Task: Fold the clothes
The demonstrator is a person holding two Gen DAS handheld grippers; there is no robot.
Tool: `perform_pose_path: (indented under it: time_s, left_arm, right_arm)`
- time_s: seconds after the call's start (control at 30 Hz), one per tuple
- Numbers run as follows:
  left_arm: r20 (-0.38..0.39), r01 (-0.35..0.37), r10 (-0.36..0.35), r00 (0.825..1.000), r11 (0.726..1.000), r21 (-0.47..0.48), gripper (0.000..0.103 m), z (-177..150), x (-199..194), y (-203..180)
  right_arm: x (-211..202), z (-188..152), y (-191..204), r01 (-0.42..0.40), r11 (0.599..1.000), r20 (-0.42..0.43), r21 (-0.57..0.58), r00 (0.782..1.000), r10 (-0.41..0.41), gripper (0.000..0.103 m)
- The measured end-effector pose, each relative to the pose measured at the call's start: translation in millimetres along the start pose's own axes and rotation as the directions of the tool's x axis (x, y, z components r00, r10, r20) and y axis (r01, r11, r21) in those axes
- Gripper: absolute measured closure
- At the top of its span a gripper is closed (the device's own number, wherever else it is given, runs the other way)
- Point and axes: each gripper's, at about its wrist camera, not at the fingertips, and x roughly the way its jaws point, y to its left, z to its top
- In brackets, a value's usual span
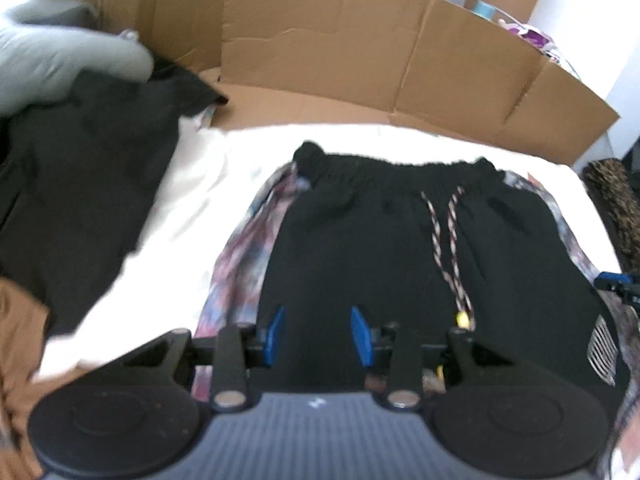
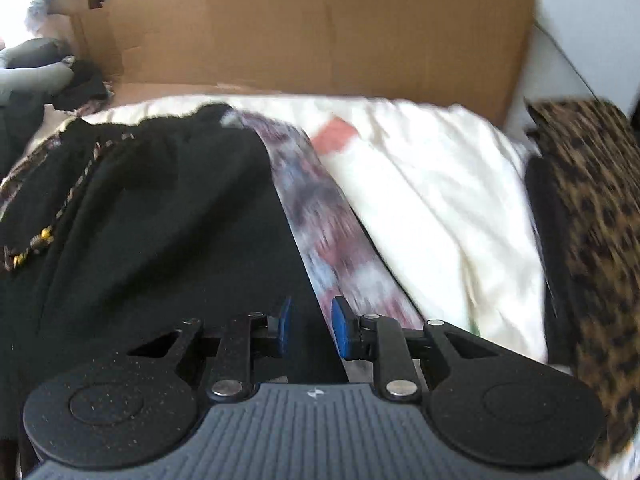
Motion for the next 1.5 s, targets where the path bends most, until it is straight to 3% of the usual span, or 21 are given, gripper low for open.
perform_pose_path:
  time_s: [0.07, 0.23, 0.4, 0.6, 0.7, 0.8, 0.83, 0.93, 1.2, 1.43, 1.5]
  left_arm:
    - [0.025, -0.014, 0.014, 1.0, 1.0, 0.012, 0.063, 9, 12, -7]
    - [0.044, 0.001, -0.003, 0.999, 0.999, 0.046, 0.063, 25, 38, -28]
    - [-0.001, 0.03, -0.03, 1.0, 0.998, 0.057, 0.063, 38, 60, -39]
    - [-0.038, -0.013, 0.016, 0.999, 0.996, 0.091, 0.063, 43, 89, -44]
    - [-0.091, -0.094, 0.103, 0.991, 0.99, 0.105, 0.057, 40, 108, -45]
    - [-0.083, -0.11, 0.12, 0.989, 0.988, 0.109, 0.056, 42, 107, -48]
    - [-0.078, -0.107, 0.115, 0.99, 0.989, 0.102, 0.061, 44, 105, -49]
    - [-0.028, -0.024, 0.026, 0.999, 0.998, 0.06, 0.066, 47, 91, -47]
    - [-0.019, 0.028, -0.026, 0.999, 0.996, 0.089, 0.066, 47, 90, -55]
    - [-0.045, -0.044, 0.052, 0.998, 0.988, 0.147, 0.059, 43, 115, -71]
    - [-0.047, -0.046, 0.054, 0.997, 0.987, 0.156, 0.058, 47, 112, -71]
  right_arm:
    - [10, 20, 9, -0.056, 0.998, 0.02, -0.031, 0.998, 0.057, 0.074]
    - [43, 61, 36, -0.081, 0.991, 0.048, -0.106, 0.995, 0.086, 0.074]
    - [78, 70, 56, -0.082, 0.986, 0.015, -0.148, 0.996, 0.085, 0.074]
    - [97, 64, 64, -0.071, 0.979, -0.01, -0.193, 0.997, 0.071, 0.073]
    - [91, 73, 61, -0.072, 0.985, 0.002, -0.16, 0.997, 0.073, 0.074]
    - [82, 80, 58, -0.078, 0.987, 0.051, -0.142, 0.995, 0.086, 0.074]
    - [80, 82, 58, -0.083, 0.987, 0.063, -0.141, 0.994, 0.092, 0.074]
    - [87, 86, 59, -0.076, 0.987, 0.057, -0.145, 0.995, 0.085, 0.074]
    - [106, 88, 76, -0.102, 0.987, 0.047, -0.127, 0.993, 0.109, 0.073]
    - [123, 90, 86, -0.073, 0.977, 0.038, -0.2, 0.996, 0.082, 0.072]
    - [125, 98, 87, -0.053, 0.984, 0.009, -0.169, 0.998, 0.056, 0.072]
